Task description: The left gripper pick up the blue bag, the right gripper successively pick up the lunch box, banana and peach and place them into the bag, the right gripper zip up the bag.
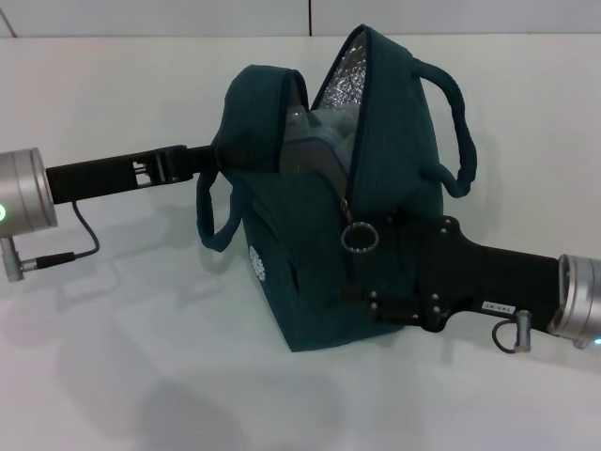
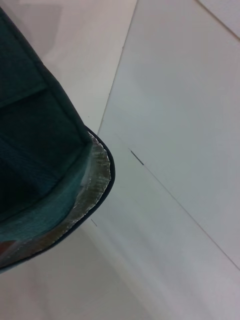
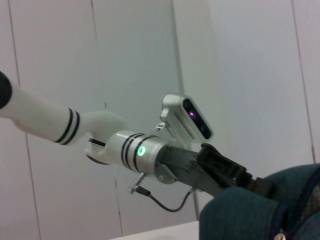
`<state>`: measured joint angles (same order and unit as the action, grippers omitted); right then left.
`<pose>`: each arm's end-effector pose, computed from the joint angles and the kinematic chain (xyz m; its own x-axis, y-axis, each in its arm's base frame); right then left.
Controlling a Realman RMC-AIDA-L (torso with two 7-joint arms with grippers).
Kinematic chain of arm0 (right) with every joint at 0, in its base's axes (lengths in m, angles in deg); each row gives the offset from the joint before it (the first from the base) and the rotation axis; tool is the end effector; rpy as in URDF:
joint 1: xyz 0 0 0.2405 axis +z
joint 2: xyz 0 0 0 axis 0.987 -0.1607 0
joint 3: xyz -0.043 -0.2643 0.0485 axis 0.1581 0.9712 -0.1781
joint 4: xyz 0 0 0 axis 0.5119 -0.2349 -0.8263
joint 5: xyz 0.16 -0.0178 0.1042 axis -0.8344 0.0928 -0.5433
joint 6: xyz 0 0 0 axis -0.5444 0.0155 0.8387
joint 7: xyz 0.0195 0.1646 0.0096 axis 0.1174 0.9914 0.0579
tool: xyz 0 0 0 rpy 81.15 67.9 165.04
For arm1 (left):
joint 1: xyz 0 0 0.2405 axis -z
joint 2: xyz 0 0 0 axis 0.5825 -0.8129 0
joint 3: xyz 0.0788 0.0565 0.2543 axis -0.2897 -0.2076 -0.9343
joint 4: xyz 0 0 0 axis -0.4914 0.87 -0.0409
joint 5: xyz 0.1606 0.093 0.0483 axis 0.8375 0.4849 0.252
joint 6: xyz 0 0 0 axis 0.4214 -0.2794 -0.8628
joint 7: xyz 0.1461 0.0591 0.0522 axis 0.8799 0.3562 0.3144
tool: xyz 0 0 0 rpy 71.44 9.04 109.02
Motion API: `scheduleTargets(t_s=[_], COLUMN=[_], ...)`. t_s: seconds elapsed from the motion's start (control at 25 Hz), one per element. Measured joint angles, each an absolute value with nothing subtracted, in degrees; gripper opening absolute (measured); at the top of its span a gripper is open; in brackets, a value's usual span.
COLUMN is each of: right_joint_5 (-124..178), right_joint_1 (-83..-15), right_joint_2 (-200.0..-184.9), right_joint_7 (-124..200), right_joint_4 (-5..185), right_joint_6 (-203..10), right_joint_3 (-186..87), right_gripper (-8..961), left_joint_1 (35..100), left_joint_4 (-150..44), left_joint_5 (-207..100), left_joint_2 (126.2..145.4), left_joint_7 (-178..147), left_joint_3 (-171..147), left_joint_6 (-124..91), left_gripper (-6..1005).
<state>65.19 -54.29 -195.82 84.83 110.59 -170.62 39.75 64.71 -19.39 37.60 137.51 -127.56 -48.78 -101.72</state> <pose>0.2119 0.2849 -0.0825 0.7162 -0.0723 -0.6942 -0.2141 -0.9694 -0.1200 -0.2427 0.3294 -0.0055 0.3383 0.7377 0.5843 0.7766 -0.5695 0.2694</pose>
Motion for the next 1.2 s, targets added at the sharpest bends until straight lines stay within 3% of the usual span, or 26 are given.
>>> scheduleTargets(t_s=[0.32,0.52,1.0,1.2], right_joint_5=[64.95,64.29,60.45,59.54], right_joint_1=[-54.60,-54.61,-55.30,-55.52], right_joint_2=[-195.85,-195.84,-195.92,-195.93], right_joint_7=[85.18,85.15,84.81,84.74], right_joint_4=[110.14,109.76,109.17,109.17], right_joint_6=[-170.21,-169.48,-169.42,-169.53], right_joint_3=[39.46,39.44,39.52,39.83], right_gripper=[750,514,81,7], left_joint_1=[64.80,64.81,64.56,64.54], left_joint_4=[-19.39,-19.39,-19.39,-19.39], left_joint_5=[37.60,37.60,37.60,37.60], left_joint_2=[137.51,137.58,137.66,137.56], left_joint_7=[-127.54,-127.54,-127.53,-127.48], left_joint_3=[-48.78,-48.78,-48.78,-48.78], left_joint_6=[-101.66,-101.63,-101.63,-101.63], left_gripper=[48,48,47,47])
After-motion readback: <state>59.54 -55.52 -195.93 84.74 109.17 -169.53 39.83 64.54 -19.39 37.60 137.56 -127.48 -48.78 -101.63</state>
